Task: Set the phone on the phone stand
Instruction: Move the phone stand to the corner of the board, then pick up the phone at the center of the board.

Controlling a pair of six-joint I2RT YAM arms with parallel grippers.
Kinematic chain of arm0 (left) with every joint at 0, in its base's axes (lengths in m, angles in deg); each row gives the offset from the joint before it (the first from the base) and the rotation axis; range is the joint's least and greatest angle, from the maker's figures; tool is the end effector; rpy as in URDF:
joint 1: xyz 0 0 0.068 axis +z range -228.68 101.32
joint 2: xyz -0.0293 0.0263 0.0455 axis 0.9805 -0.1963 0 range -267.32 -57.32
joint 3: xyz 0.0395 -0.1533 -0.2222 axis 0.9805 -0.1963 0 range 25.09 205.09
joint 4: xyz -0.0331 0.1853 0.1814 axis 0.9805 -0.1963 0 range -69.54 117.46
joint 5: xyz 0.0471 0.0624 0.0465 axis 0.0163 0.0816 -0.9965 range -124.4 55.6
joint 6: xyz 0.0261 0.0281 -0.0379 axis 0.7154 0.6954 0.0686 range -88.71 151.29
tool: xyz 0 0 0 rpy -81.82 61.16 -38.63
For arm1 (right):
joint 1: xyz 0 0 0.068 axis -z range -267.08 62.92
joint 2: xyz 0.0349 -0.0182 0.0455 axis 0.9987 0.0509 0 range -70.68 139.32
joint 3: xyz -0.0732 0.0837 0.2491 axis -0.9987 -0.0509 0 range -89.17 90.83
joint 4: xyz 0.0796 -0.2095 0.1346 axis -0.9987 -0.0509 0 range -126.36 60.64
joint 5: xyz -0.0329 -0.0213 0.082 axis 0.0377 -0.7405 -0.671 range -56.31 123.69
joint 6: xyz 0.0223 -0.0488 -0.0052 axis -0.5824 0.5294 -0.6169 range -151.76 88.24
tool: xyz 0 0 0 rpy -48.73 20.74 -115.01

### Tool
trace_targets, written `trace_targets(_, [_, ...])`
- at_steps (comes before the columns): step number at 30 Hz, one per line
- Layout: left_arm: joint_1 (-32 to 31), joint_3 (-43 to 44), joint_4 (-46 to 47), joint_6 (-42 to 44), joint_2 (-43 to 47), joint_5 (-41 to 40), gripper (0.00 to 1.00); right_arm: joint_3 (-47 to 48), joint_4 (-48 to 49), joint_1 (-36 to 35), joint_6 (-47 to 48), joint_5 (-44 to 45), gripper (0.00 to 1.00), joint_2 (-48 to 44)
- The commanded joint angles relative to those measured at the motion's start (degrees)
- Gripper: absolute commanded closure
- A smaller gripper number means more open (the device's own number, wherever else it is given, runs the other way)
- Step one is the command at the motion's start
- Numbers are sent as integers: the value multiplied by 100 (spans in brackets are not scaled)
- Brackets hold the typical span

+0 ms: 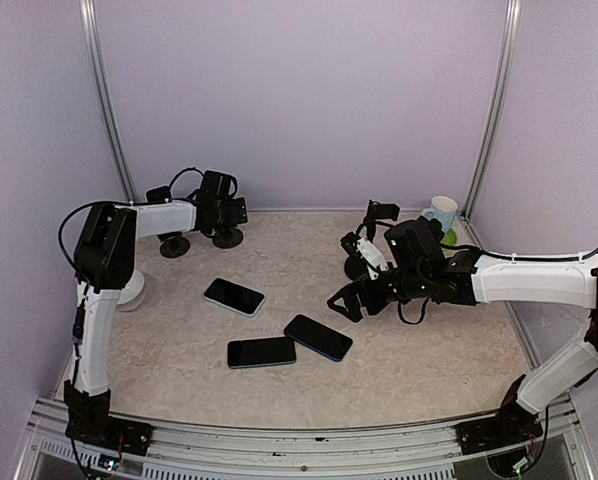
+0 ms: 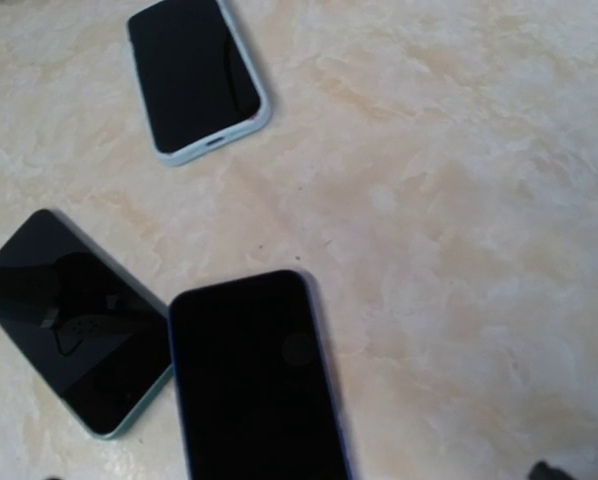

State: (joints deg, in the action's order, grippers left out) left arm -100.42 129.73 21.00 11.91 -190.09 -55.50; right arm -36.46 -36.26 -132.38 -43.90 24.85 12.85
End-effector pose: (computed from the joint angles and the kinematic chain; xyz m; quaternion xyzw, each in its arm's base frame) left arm 0.4988 -0.1851 0.1838 -0.0672 0.8719 -0.0087 0.4849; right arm 0.2196 0.2297 0.2351 -0.2879 0.8482 0.2717 0.3520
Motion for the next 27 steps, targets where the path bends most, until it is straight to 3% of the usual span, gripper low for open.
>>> trace_targets(1, [-18,-268,39,-141,657,114,1,245,82,-66,379,-268,0,111])
trace_targets(11, [-234,-1446,27,-462,2177,150,1,1352,-307,-463,1036,-36,0,992])
trace_targets(16, [-416,-2172,-449,-798,3034,-105,1,2109,-414,-508,1242,-99,0,1678])
trace_targets(27, [-994,-5027,-594,-1619,5694,-417,1,4251,-881,-532,1700,-227,0,3727])
